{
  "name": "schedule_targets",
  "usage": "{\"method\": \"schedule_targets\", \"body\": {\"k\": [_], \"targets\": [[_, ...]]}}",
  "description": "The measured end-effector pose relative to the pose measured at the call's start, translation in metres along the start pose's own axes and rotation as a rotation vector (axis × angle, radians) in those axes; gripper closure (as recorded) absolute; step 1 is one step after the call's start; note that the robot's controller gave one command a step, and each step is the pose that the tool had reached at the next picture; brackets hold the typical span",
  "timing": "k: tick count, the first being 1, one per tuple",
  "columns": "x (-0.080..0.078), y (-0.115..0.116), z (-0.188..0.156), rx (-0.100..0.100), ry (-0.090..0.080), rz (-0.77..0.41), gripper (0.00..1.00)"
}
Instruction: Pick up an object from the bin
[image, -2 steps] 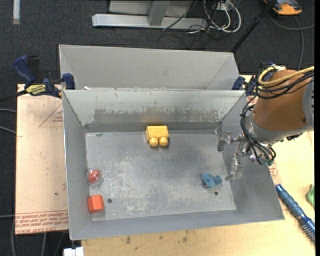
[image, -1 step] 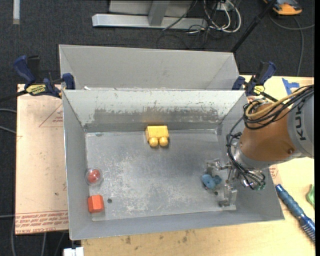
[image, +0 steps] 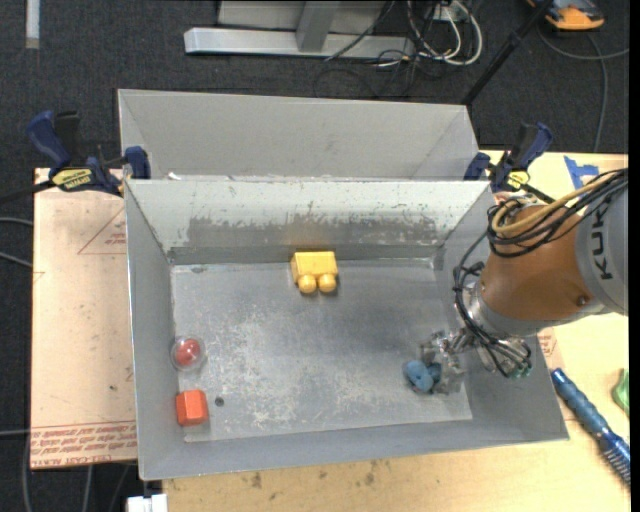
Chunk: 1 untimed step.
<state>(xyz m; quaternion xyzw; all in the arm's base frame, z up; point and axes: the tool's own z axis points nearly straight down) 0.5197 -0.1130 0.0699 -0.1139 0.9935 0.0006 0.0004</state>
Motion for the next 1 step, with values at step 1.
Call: {"method": "schedule_targets", "body": {"k": [1], "targets": [[0.0016, 0.0185, -0.1402, 0.005, -0.010, -0.023, 1.00]]}}
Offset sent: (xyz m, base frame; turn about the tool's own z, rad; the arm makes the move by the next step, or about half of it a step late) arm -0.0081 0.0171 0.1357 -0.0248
